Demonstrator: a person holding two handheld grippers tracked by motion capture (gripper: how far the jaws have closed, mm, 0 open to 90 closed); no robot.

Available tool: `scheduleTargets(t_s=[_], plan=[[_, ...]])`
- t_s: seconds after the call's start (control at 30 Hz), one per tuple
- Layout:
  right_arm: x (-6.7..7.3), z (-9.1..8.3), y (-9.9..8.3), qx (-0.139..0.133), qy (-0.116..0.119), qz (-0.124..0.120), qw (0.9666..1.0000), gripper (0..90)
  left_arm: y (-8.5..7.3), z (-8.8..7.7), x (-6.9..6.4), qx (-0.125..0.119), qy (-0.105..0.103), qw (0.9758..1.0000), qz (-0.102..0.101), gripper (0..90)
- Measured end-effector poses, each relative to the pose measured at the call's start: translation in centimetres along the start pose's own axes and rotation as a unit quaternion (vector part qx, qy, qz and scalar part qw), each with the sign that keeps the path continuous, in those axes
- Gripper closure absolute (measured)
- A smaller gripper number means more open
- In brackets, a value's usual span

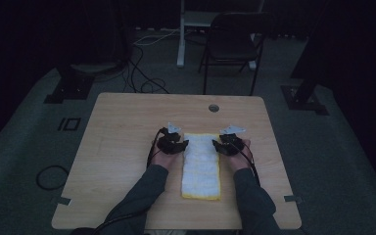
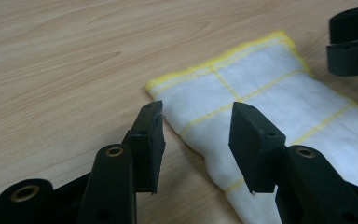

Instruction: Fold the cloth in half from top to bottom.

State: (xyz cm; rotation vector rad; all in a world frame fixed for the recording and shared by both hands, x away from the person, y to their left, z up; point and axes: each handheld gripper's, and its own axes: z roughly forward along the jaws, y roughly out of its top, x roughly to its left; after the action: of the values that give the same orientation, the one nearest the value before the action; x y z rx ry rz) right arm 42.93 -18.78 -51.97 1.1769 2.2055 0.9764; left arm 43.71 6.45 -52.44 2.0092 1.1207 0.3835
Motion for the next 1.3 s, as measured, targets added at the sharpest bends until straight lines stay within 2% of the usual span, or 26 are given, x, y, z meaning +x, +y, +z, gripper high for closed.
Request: scheduleTargets(t_s=[0.2,0.37,0.6,0.77,0.93,1.13,1.3], plan=[[-0.2,0.3,-0.1,0.002,-0.001,0.007,1.0000,56.9,0.4,0.6,0.3,0.003,0.010,0.9999,-0.001,55.1],[-0.3,0.8,-0.1,0.003,0.001,0.013,0.9999,55.0,0.5,1.1,0.4,0.003,0.012,0.9999,-0.010,53.8],[-0.2,1.7,0.0,0.014,-0.001,0.021,0.9997,47.4,0.9,1.8,0.3,0.013,0.014,0.9998,-0.009,53.4],[-0.1,2.3,0.5,0.017,-0.001,0.027,0.9995,42.7,1.0,2.3,0.4,0.019,0.015,0.9996,-0.016,53.3],[-0.3,3.0,0.8,0.022,0.005,0.044,0.9988,40.2,0.8,2.8,0.4,0.025,0.020,0.9993,-0.020,52.2],[-0.5,3.9,0.9,0.030,-0.003,0.063,0.9976,38.3,0.7,3.1,0.5,0.026,0.018,0.9992,-0.022,51.4],[-0.5,4.3,0.9,0.038,0.005,0.072,0.9966,37.3,0.7,3.3,0.6,0.019,0.008,0.9995,-0.024,49.7]])
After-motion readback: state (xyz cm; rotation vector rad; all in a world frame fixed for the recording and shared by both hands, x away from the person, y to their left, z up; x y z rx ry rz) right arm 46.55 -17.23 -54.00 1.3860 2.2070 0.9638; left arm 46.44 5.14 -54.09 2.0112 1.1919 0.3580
